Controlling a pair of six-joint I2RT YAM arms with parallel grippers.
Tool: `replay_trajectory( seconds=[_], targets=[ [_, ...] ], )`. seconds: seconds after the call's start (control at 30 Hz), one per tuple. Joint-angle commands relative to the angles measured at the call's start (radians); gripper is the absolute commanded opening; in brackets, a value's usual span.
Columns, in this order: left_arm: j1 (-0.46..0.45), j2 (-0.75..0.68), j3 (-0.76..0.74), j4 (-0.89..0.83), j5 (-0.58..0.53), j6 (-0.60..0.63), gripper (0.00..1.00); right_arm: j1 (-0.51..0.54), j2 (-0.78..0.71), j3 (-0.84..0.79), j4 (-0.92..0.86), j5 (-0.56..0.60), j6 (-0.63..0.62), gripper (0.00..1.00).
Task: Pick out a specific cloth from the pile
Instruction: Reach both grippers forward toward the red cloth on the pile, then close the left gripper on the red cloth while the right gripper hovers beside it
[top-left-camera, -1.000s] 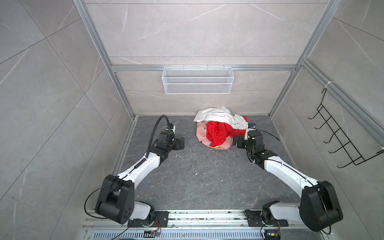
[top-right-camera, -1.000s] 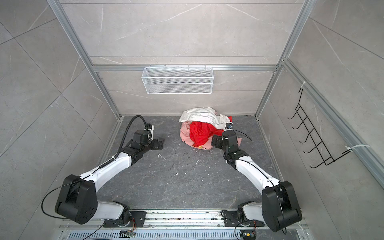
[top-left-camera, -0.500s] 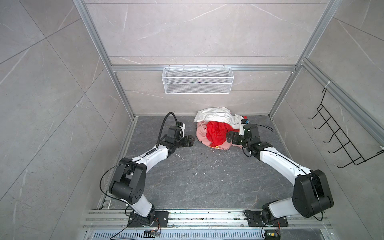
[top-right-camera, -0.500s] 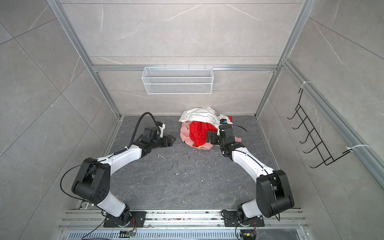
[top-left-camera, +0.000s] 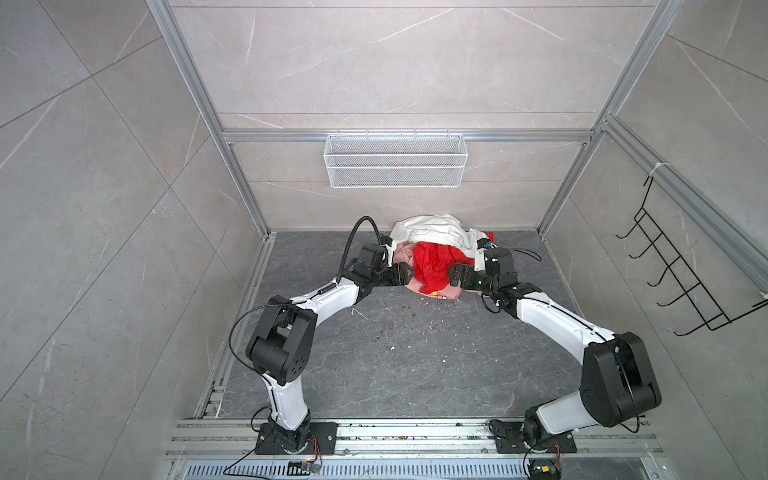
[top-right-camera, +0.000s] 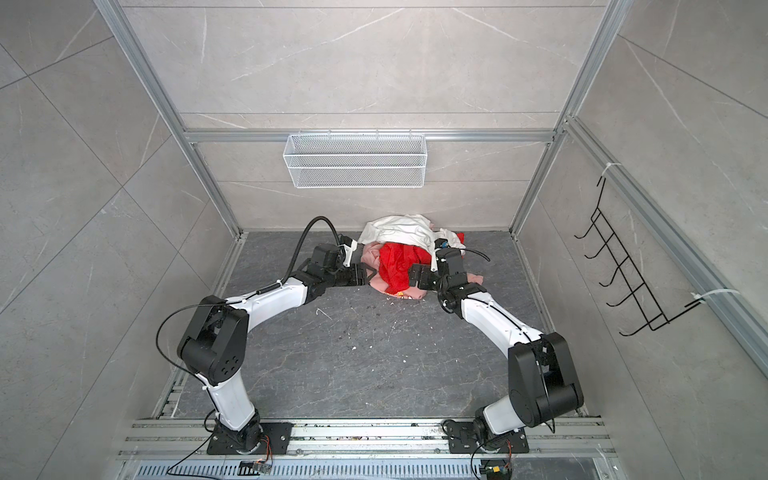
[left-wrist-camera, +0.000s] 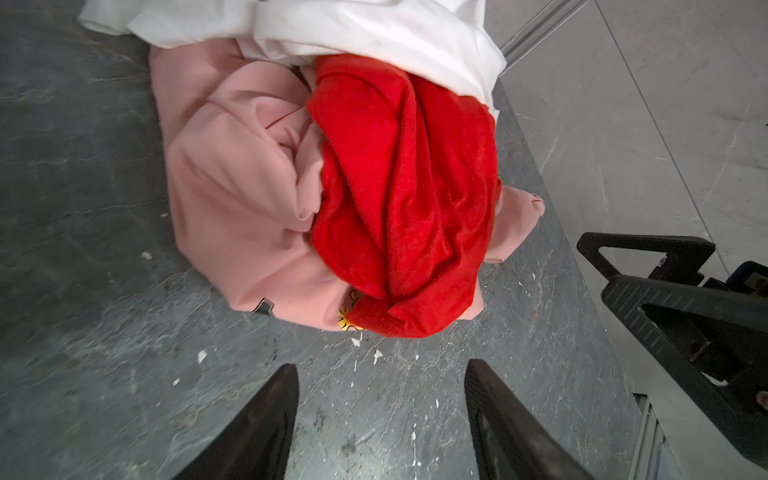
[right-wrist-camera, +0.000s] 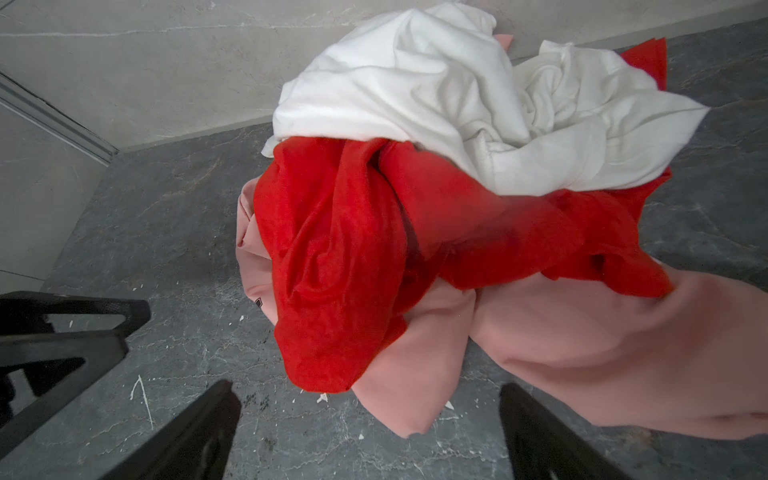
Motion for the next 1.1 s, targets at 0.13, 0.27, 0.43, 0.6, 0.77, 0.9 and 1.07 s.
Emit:
replay_trajectory(
  seconds=[0.13,0.27,0.43,0.6,0.77,0.9,1.07],
  targets=[
    [-0.027,0.092,0.115,0.05,0.054,-0.041,0.6,0.005,-0.015,-0.003,0.001,0.006,-0.006,1.0],
    [-0.034,0.144,0.164,0.052,0.062,-0.046,0.57,0.006,-0.028,-0.016,-0.002,0.014,-0.003,1.0],
    [-0.035,0.198,0.221,0.052,0.073,-0.044,0.57,0.004,-0.04,-0.025,-0.001,0.026,-0.003,1.0],
    [-0.036,0.246,0.272,0.052,0.099,-0.038,0.56,0.005,-0.042,-0.026,-0.007,0.032,0.0,1.0],
    [-0.037,0.284,0.302,0.051,0.109,-0.049,0.57,0.005,-0.051,-0.03,-0.015,0.036,0.0,1.0],
    [-0.037,0.312,0.325,0.064,0.128,-0.076,0.56,0.005,-0.056,-0.033,-0.023,0.047,0.0,1.0],
    [-0.037,0.331,0.34,0.077,0.138,-0.097,0.56,0.005,-0.061,-0.032,-0.031,0.048,0.002,1.0]
  ],
)
